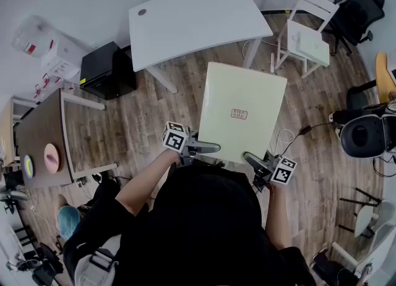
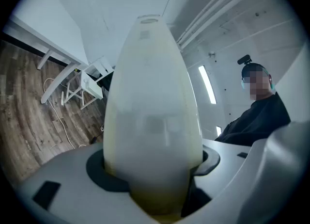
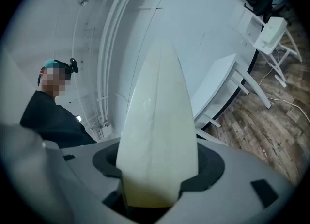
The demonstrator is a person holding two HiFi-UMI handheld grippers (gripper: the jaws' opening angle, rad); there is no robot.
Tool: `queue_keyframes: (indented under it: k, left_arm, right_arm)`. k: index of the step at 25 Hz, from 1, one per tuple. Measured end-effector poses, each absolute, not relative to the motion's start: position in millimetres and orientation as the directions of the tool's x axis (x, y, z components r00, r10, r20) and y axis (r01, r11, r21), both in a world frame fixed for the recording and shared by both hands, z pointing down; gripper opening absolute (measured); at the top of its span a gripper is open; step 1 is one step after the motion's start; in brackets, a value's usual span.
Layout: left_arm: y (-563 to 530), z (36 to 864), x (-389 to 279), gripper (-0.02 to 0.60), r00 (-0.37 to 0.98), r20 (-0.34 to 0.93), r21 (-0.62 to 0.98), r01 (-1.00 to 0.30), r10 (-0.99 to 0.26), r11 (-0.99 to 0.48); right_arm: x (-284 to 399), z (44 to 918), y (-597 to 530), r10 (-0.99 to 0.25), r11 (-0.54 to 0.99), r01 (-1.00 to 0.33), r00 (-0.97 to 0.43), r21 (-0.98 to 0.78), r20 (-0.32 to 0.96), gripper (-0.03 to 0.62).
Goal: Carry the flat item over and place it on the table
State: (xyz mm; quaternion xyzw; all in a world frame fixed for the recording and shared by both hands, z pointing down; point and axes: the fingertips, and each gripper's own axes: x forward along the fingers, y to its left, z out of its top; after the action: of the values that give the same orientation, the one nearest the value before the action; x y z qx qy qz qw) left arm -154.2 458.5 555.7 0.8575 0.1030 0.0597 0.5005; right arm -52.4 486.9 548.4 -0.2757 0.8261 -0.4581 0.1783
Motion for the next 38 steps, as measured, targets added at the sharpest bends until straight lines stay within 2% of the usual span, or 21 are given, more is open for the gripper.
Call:
queue_keyframes:
  k: [7,13,23,30,38]
  left_arm:
    - [457.5,553.9,-144.5,0.324,0.979,-0.032,0.875,0.124,0.199,-0.469]
    - [458.6,556.1,-131.3,0.324,0.978,0.009,0.857,0.100,0.209,-0.506]
    - [437.7,558.2,-126.3,0.324,0.980,-0.029,0.884,0.117,0.197,-0.453]
    - [383.0,567.4,-94.4,0.324,0.974,-0.061,0.899,0.149,0.219,-0.413]
    - [291.6,575.6,-66.3,0.324,0.973,-0.065,0.901,0.151,0.220,-0.406]
  right_arm:
    - [-42.3,544.3,484.2,-0.605,0.452,-0.285,-0.794,-0.846,-0.056,0.310]
    - [-27.8,548.8,485.2,-0.592,0.457,-0.263,-0.803,-0.849,-0.070,0.310]
    - [-24.2,550.8,467.3,-0.623,0.432,-0.269,-0.780,-0.861,-0.068,0.310]
    - [4.7,559.0,416.5,-0.641,0.395,-0.317,-0.767,-0.862,-0.012,0.310]
    - [33.7,564.4,323.6,-0.628,0.365,-0.314,-0.778,-0.877,0.017,0.310]
